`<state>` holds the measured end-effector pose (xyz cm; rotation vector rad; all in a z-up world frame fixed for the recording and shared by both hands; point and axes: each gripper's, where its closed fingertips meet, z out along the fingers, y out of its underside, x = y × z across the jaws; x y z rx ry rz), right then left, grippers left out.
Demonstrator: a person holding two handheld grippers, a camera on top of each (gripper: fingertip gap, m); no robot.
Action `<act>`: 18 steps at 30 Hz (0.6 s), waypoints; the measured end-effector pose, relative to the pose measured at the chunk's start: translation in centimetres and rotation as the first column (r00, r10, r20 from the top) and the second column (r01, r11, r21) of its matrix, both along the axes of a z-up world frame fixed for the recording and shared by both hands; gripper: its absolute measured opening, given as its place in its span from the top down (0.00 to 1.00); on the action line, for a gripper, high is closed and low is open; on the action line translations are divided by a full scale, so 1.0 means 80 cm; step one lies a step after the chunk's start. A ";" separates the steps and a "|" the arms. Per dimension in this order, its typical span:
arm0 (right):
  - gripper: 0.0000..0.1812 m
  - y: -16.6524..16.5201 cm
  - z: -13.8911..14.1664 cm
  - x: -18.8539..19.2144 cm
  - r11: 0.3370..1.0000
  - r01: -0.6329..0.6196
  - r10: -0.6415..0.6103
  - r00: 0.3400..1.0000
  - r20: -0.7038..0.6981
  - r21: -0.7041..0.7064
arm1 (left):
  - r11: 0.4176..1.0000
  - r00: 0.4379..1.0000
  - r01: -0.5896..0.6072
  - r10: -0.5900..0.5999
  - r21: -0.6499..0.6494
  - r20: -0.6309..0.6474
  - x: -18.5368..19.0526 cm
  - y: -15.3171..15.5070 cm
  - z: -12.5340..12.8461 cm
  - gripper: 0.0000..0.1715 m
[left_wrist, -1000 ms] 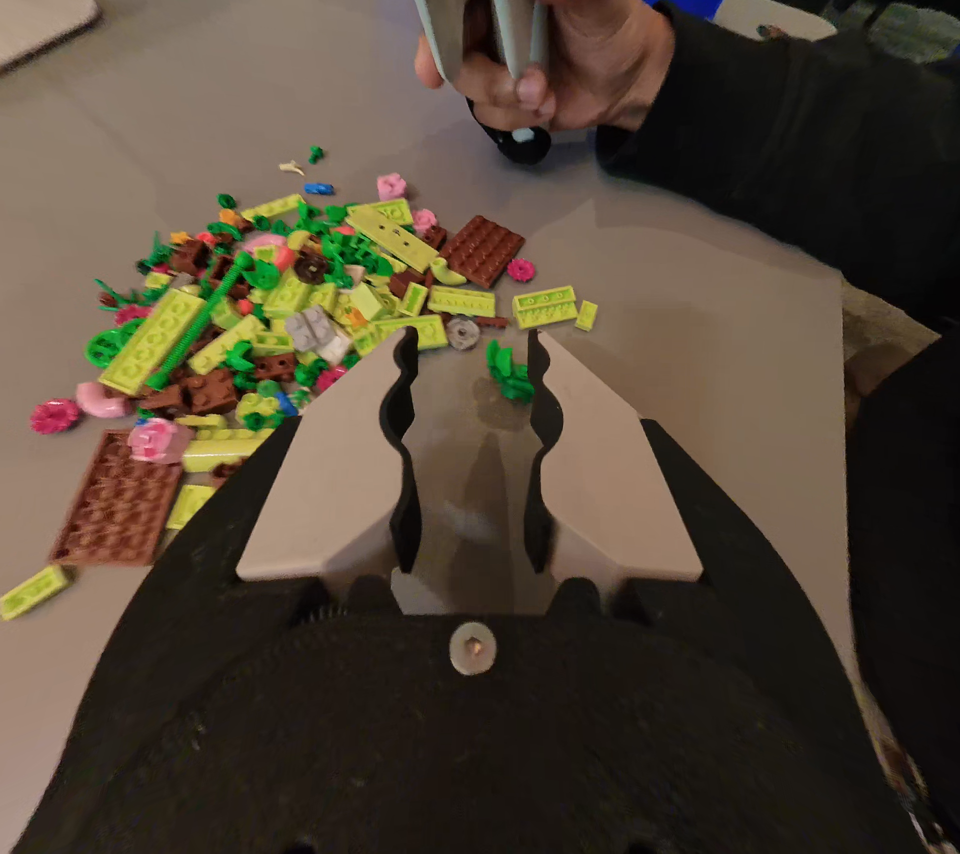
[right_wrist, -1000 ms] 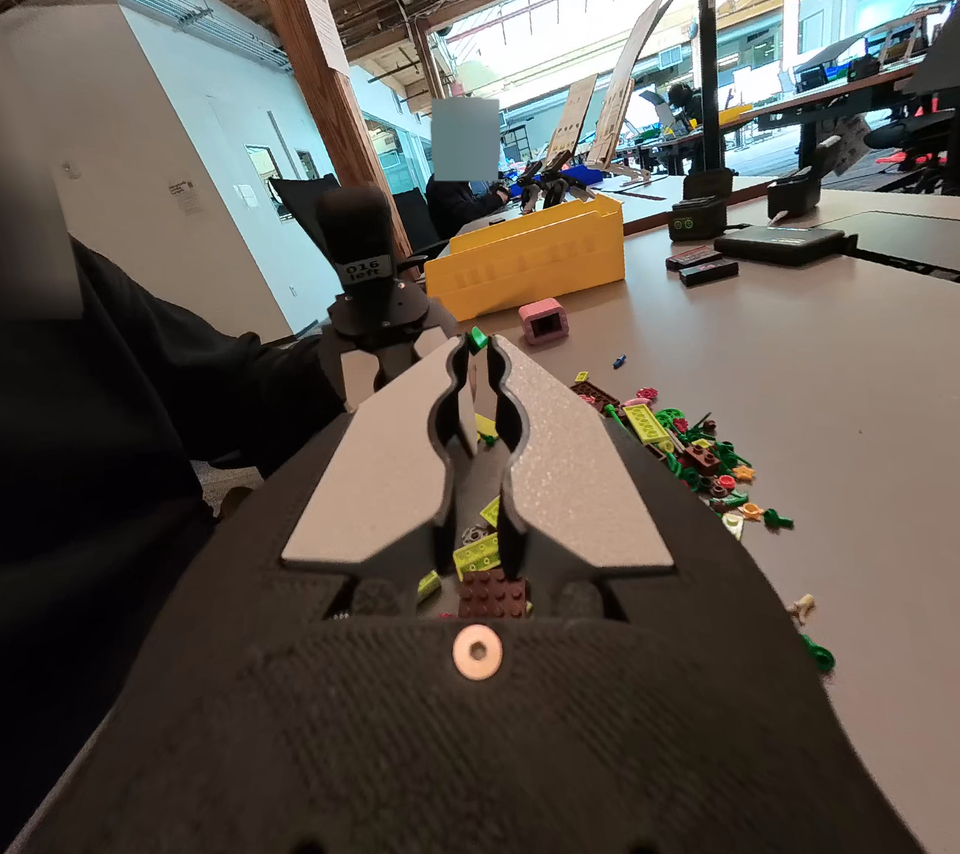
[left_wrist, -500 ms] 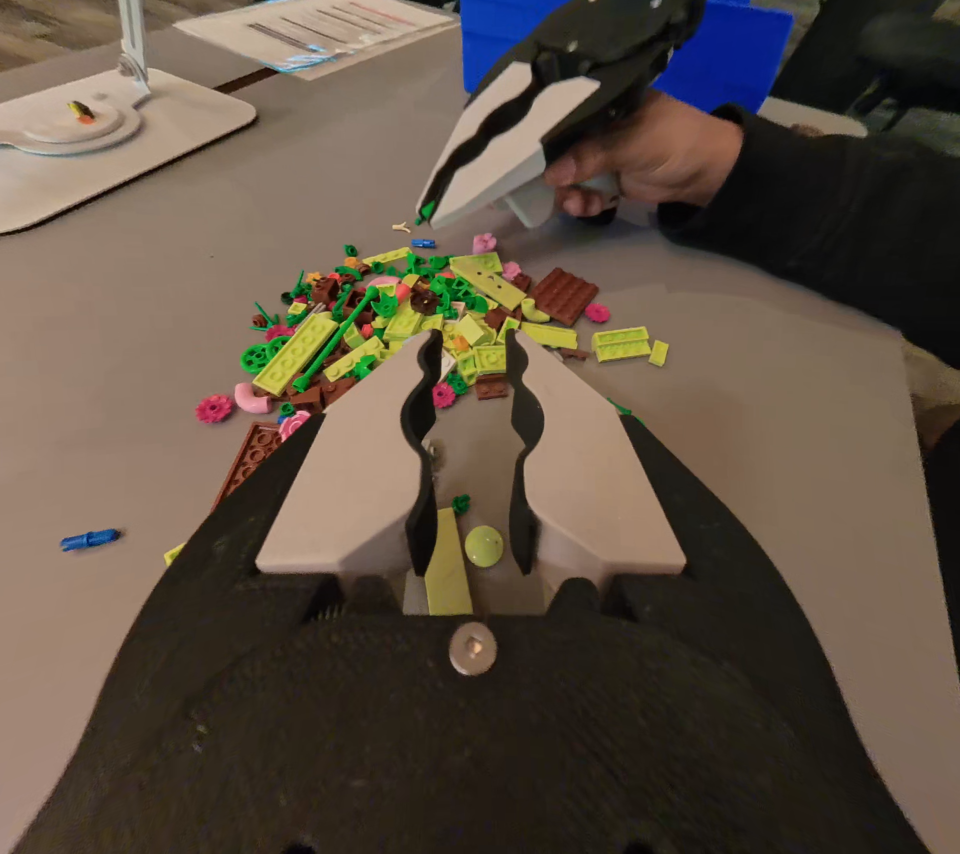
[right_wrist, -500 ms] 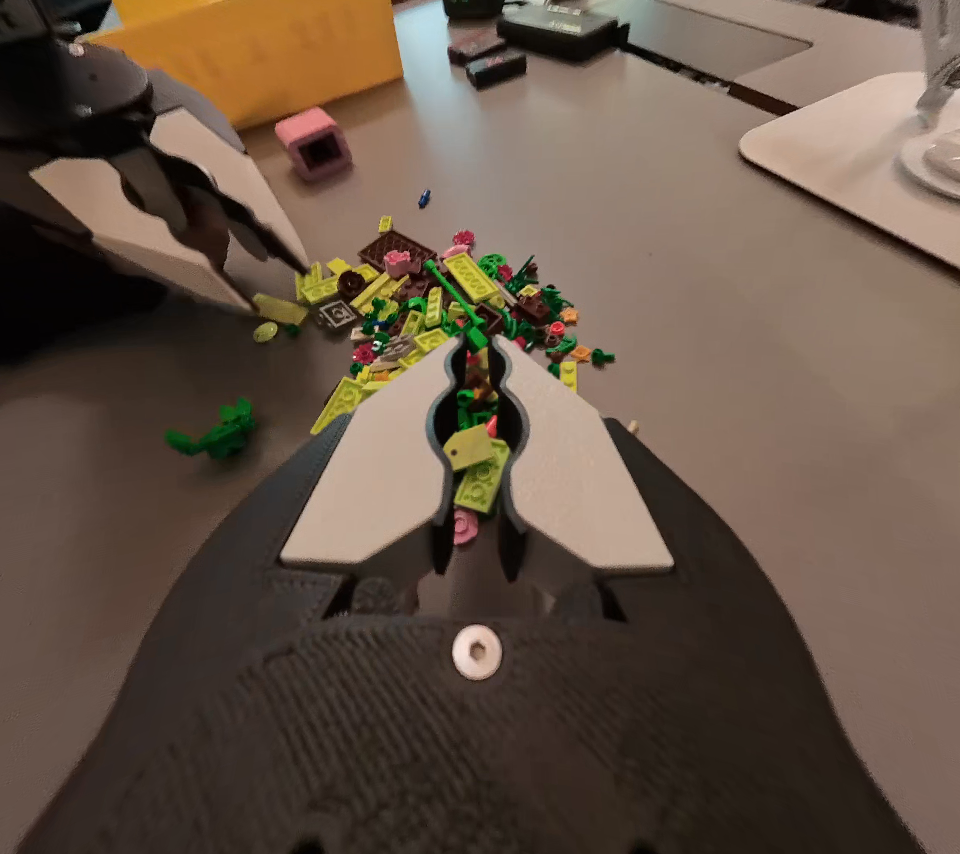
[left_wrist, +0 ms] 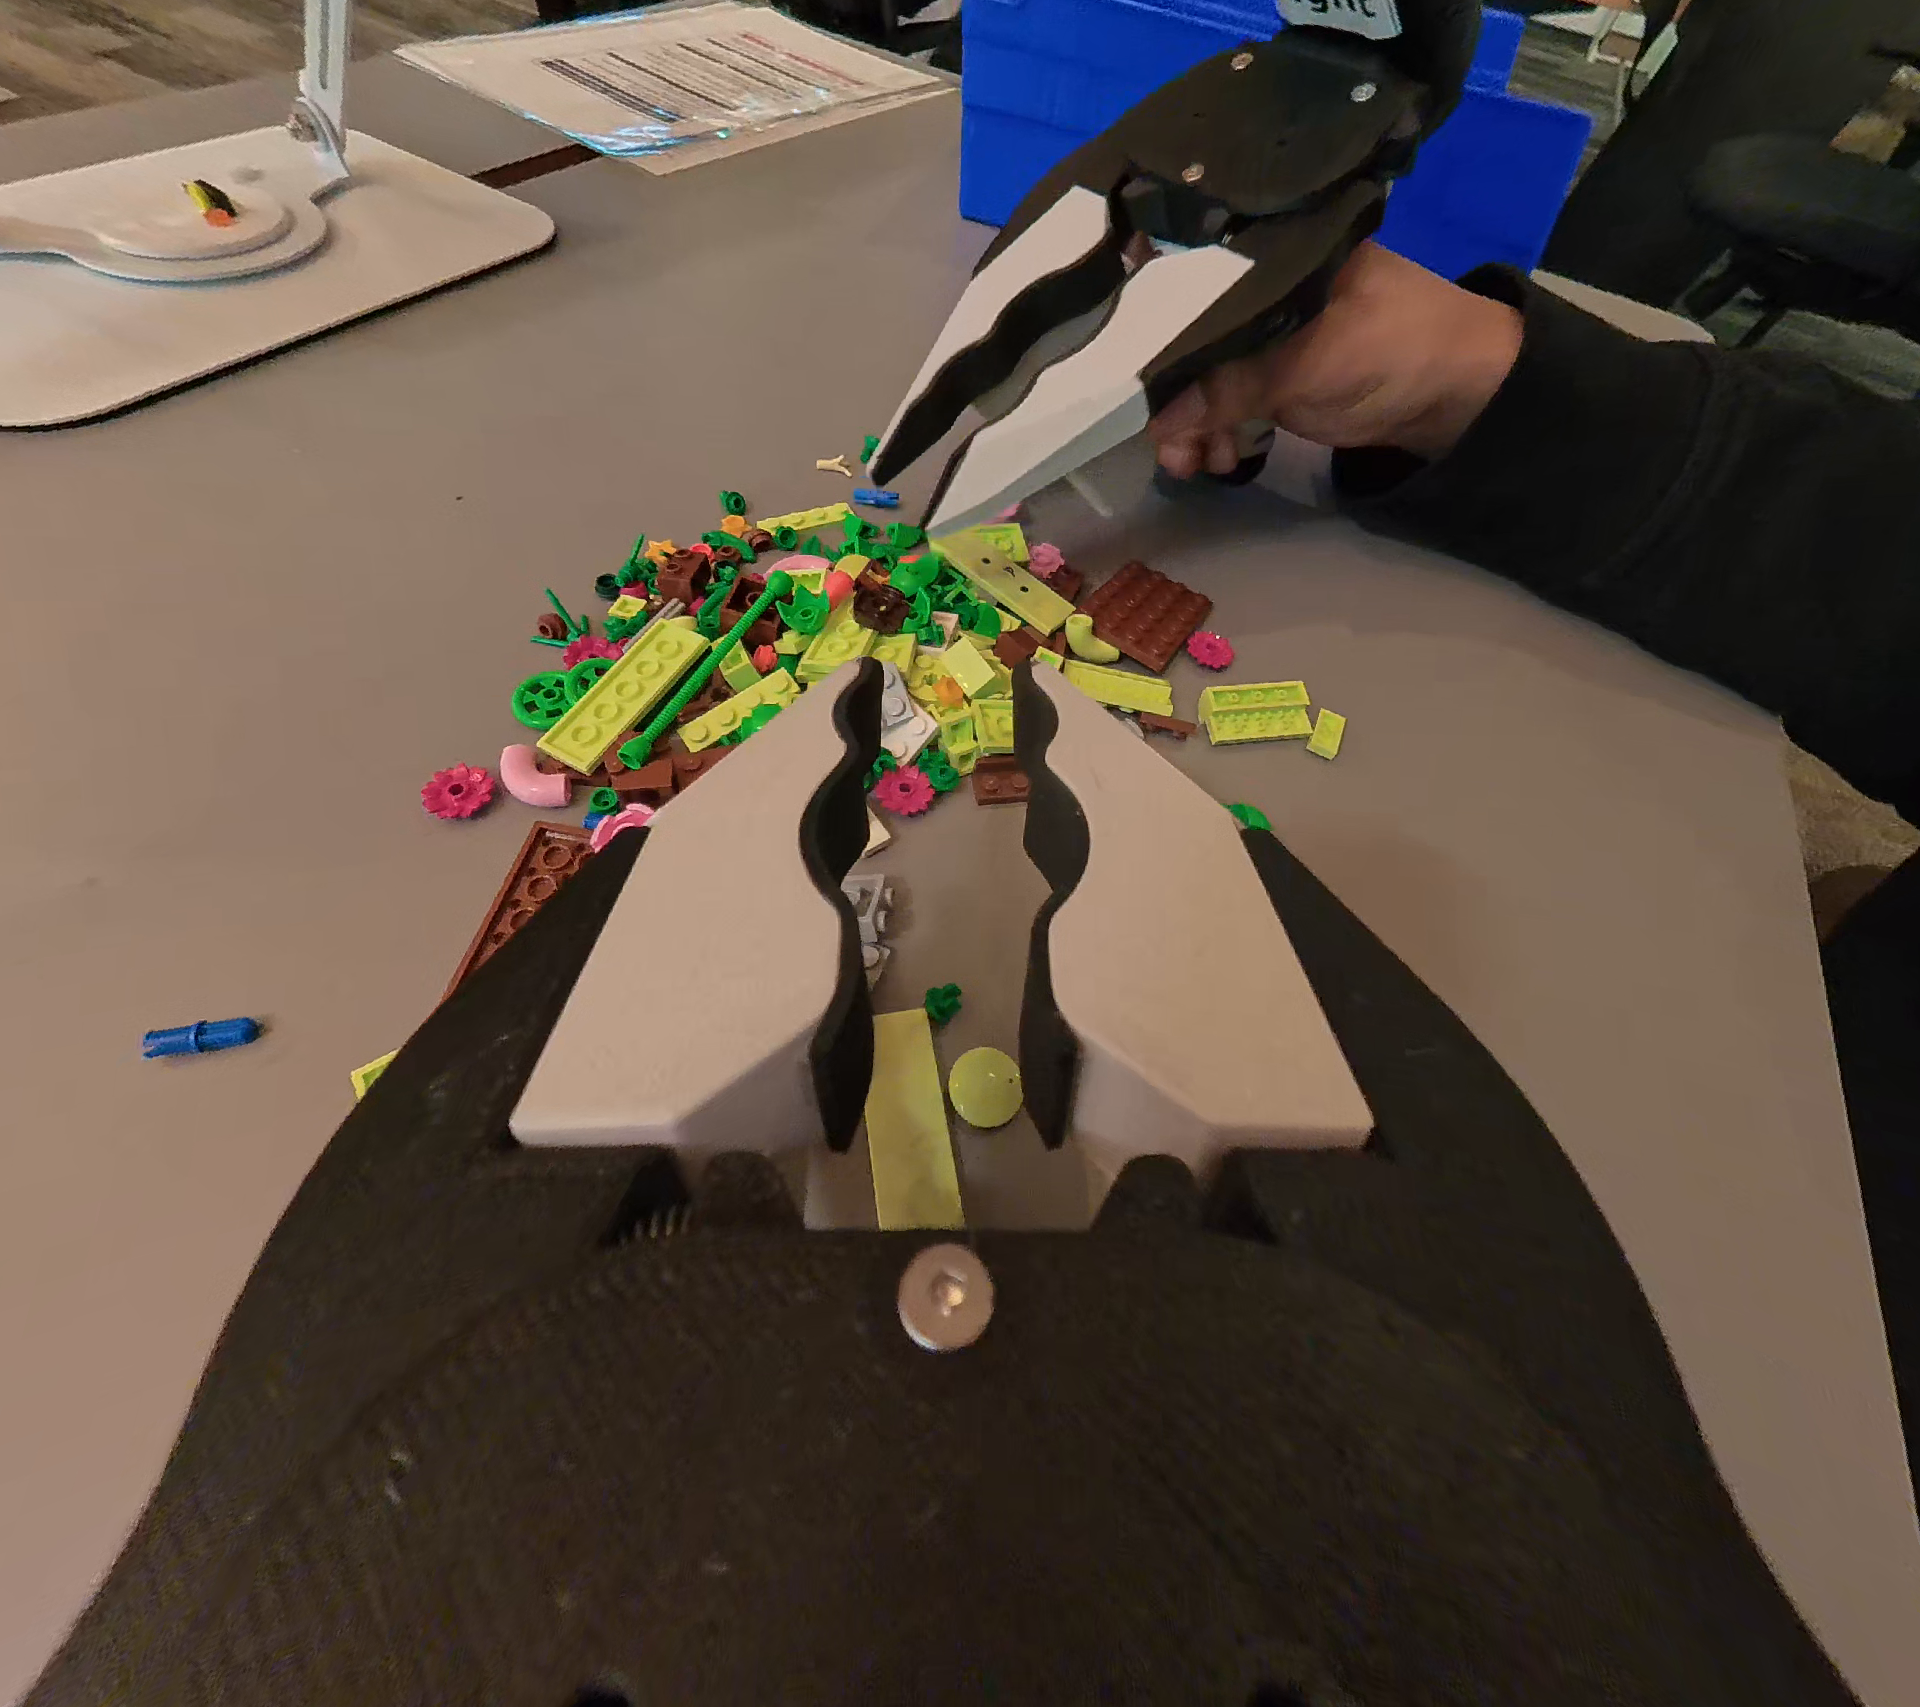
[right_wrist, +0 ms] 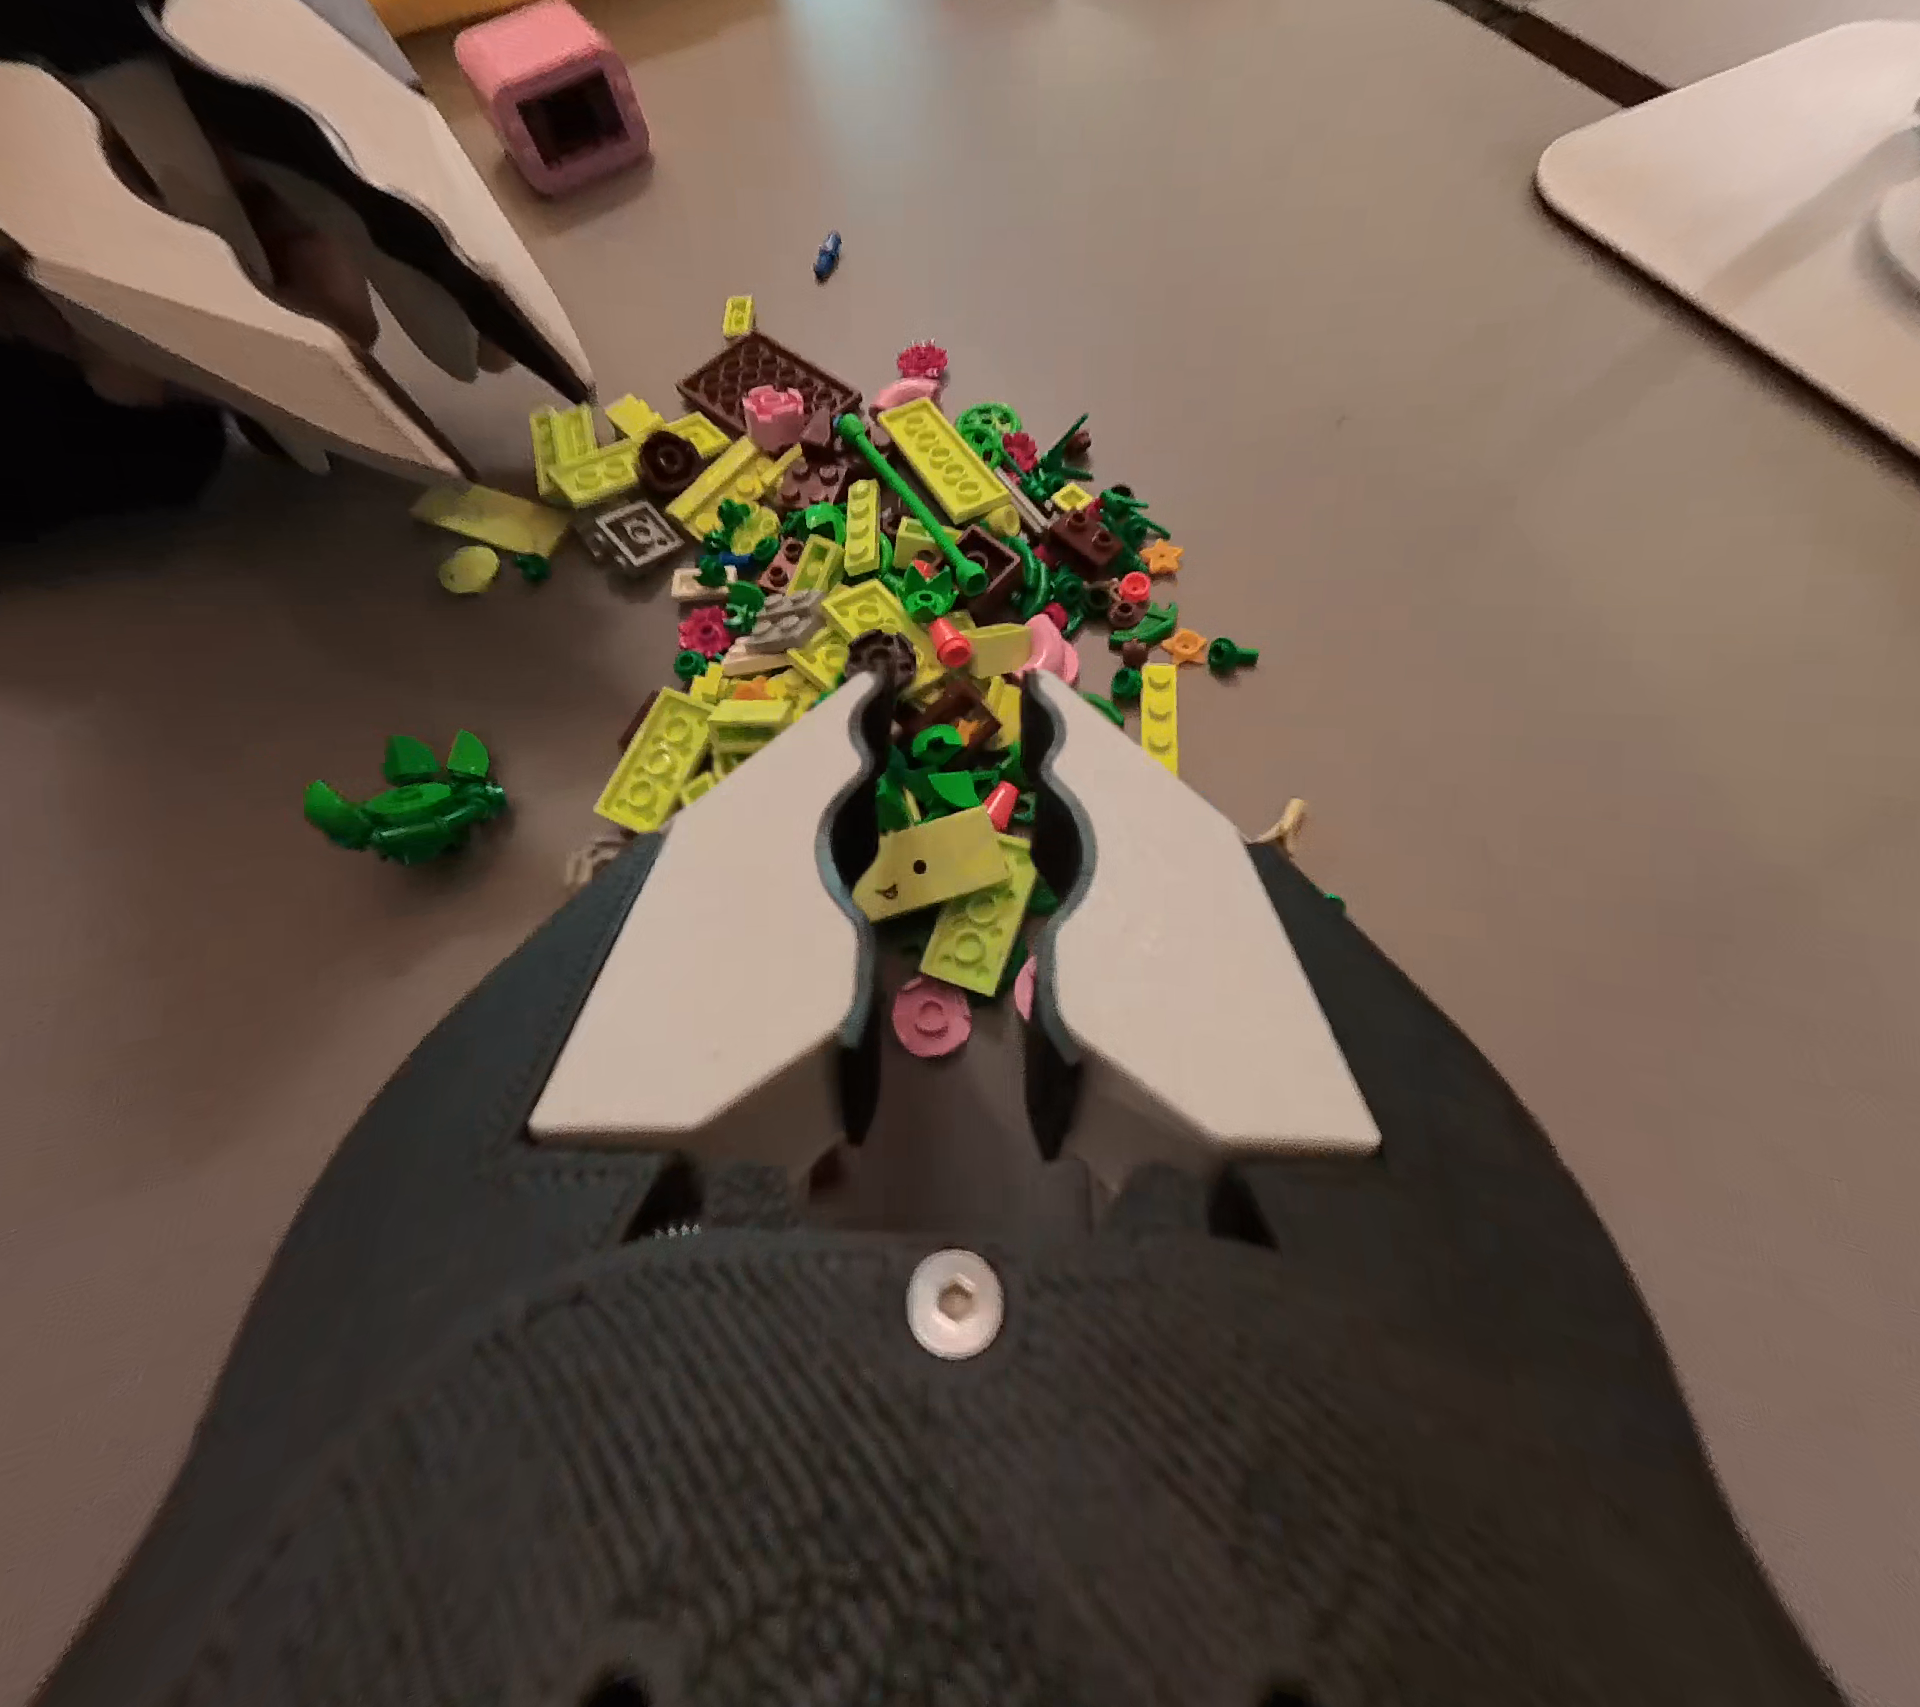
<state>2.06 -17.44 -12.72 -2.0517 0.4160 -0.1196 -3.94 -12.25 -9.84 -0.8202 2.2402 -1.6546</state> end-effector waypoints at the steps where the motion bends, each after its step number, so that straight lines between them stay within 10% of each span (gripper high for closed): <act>1: 0.88 0.002 0.007 -0.005 0.999 -0.017 0.017 1.000 -0.017 0.031 | 1.000 1.000 -0.003 0.003 -0.008 -0.001 0.000 0.001 0.001 0.87; 7: 0.85 0.027 0.028 -0.118 0.900 -0.421 0.436 0.878 -0.196 0.117 | 0.999 1.000 -0.015 0.015 -0.039 -0.002 0.002 0.005 0.006 0.87; 18: 0.75 0.039 -0.010 -0.147 0.875 -0.484 0.461 0.847 -0.262 -0.025 | 0.999 0.999 -0.024 0.026 -0.039 0.041 0.003 0.005 0.012 0.90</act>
